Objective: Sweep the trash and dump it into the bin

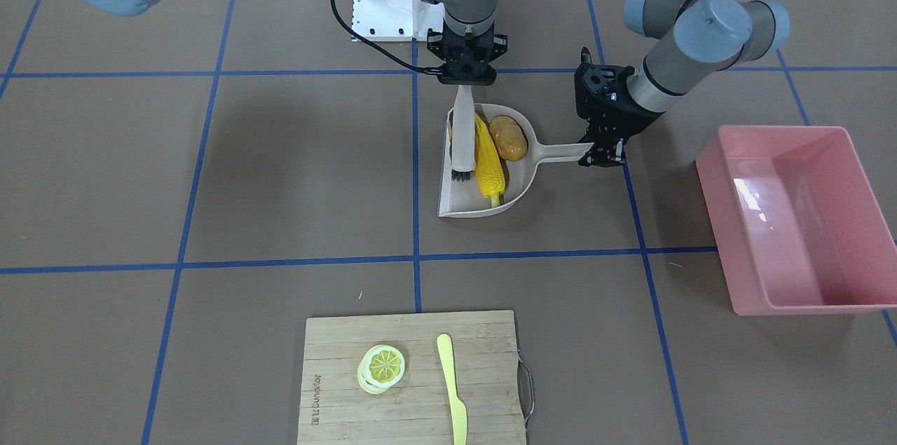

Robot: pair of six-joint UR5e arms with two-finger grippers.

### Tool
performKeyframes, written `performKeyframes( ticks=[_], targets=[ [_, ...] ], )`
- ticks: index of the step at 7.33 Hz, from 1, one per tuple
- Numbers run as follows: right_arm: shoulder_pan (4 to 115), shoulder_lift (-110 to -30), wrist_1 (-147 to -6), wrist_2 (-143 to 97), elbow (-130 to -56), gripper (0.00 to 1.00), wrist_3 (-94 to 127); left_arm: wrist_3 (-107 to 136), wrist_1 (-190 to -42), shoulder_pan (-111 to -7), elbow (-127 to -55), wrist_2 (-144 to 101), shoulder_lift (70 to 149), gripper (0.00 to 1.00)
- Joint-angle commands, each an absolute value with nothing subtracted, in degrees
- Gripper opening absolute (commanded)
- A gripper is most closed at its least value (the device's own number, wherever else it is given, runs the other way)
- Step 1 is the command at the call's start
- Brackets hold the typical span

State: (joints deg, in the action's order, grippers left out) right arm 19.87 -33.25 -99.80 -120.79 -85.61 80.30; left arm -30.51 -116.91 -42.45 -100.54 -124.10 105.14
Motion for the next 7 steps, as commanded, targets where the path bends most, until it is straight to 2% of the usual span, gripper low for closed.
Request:
performKeyframes(
  ticks=[1, 5, 7],
  targets=[
    [19.8, -32.9, -97.8, -120.5, -85.7, 0.0, 80.4, -29.2, -118.8, -42.5, -100.4, -124.1, 105.1, 0.0],
    [22.8, -33.4, -99.2, -121.6, -88.1, 0.0, 80.5, -26.7, -126.0, -42.5, -98.6, -124.5, 103.9, 0.0],
    [25.6, -38.9, -107.8, -122.3, -99.9, 0.0, 79.5, -26.2, -127.4, -42.5, -98.6, -124.5, 103.4, 0.0]
  ],
)
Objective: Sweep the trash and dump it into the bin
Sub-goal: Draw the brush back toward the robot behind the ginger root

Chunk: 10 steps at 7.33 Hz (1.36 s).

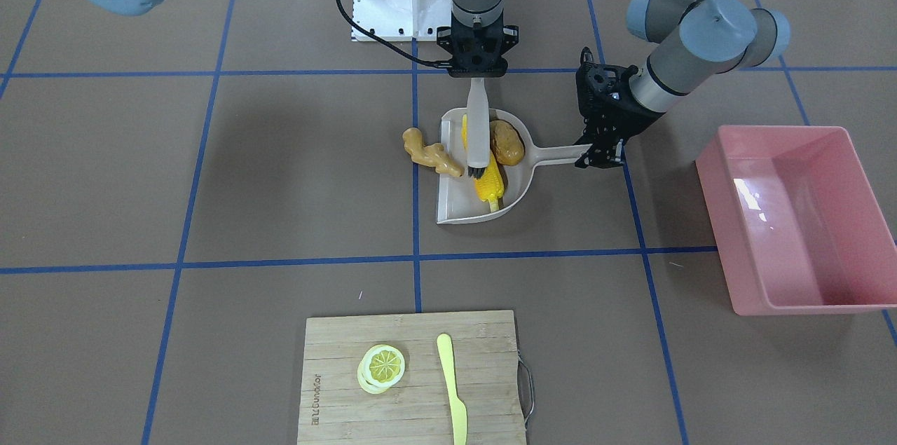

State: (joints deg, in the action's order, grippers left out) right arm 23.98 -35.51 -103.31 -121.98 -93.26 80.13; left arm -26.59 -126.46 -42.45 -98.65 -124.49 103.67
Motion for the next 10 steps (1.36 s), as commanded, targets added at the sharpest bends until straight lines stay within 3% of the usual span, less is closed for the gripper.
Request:
performKeyframes(
  ticks=[1, 6, 10],
  targets=[
    [25.5, -42.5, -108.4, -122.2, -102.7, 0.0, 79.3, -25.8, -127.8, -42.5, -98.6, -124.6, 103.4, 0.0],
    [20.8, -56.1, -109.0, -119.1, -110.8, 0.0, 78.8, -21.4, -132.9, -42.5, -97.1, -126.1, 103.1, 0.0],
    [18.5, -52.6, -108.3, -117.6, -104.6, 0.0, 77.8, -19.5, -135.1, -42.5, -96.5, -126.2, 102.9, 0.0]
  ],
)
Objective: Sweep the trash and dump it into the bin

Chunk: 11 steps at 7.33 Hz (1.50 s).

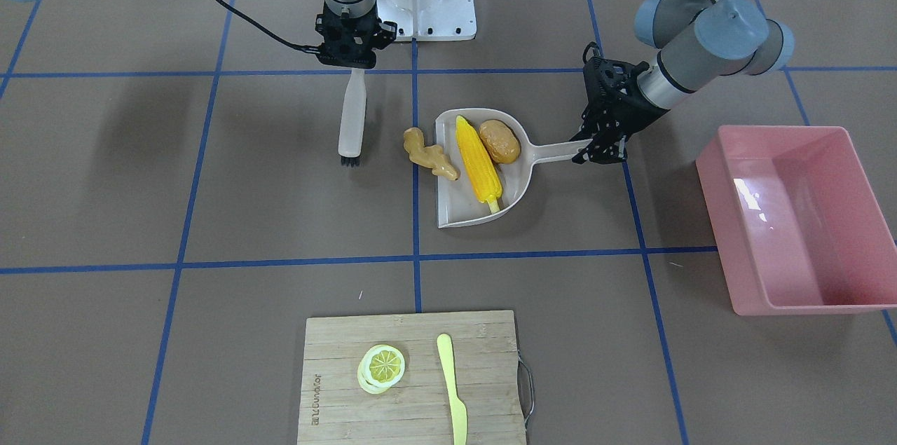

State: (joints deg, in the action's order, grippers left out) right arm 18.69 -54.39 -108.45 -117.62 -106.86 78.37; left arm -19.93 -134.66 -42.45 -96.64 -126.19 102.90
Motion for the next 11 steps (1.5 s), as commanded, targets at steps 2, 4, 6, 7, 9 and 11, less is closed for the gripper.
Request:
performKeyframes(
  ticks=[2, 4, 6, 7, 9, 11],
  targets=[
    [18.6, -48.9, -105.8, -117.5, -100.0, 0.0, 77.5, -19.5, -135.2, -42.5, -96.5, -126.2, 102.9, 0.0],
    [18.9, -46.2, -102.1, -116.5, -96.3, 0.0, 77.5, -18.9, -135.7, -42.5, -96.5, -126.2, 102.9, 0.0],
    [20.6, -44.2, -99.8, -115.8, -94.5, 0.0, 77.4, -18.8, -136.0, -42.5, -96.4, -126.2, 102.9, 0.0],
    [22.0, -43.7, -98.5, -115.8, -94.2, 0.0, 77.4, -18.7, -136.3, -42.5, -96.4, -126.2, 102.8, 0.0],
    [23.8, -42.9, -97.0, -115.8, -93.7, 0.0, 77.3, -17.4, -137.4, -42.5, -96.2, -126.2, 102.8, 0.0],
    [24.0, -42.8, -96.2, -116.3, -92.0, 0.0, 77.1, -16.6, -138.4, -42.5, -96.2, -126.2, 102.6, 0.0]
  ],
)
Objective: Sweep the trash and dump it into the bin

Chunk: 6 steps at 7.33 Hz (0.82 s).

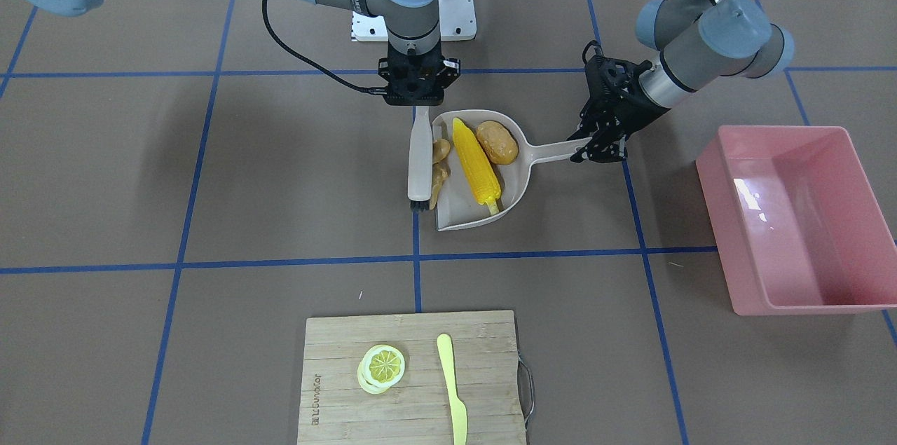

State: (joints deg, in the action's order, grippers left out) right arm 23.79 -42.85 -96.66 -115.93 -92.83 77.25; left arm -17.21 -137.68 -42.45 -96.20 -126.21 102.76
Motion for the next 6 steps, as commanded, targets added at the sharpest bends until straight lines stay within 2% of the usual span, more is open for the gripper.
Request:
performKeyframes(
  ticks=[1, 3, 4, 6],
  targets=[
    [24.0, -43.2, -97.2, -117.9, -91.9, 0.0, 76.7, -15.8, -139.0, -42.5, -96.1, -126.2, 102.4, 0.0],
    [24.3, -43.0, -103.2, -119.6, -93.2, 0.0, 75.9, -15.7, -140.0, -42.5, -95.5, -126.2, 102.1, 0.0],
    [24.2, -42.2, -103.1, -119.5, -91.2, 0.0, 75.3, -15.6, -140.7, -42.5, -95.5, -126.2, 102.1, 0.0],
    [23.8, -36.8, -102.8, -119.6, -82.8, 0.0, 73.1, -15.5, -141.2, -42.5, -95.5, -126.2, 102.0, 0.0]
  ],
)
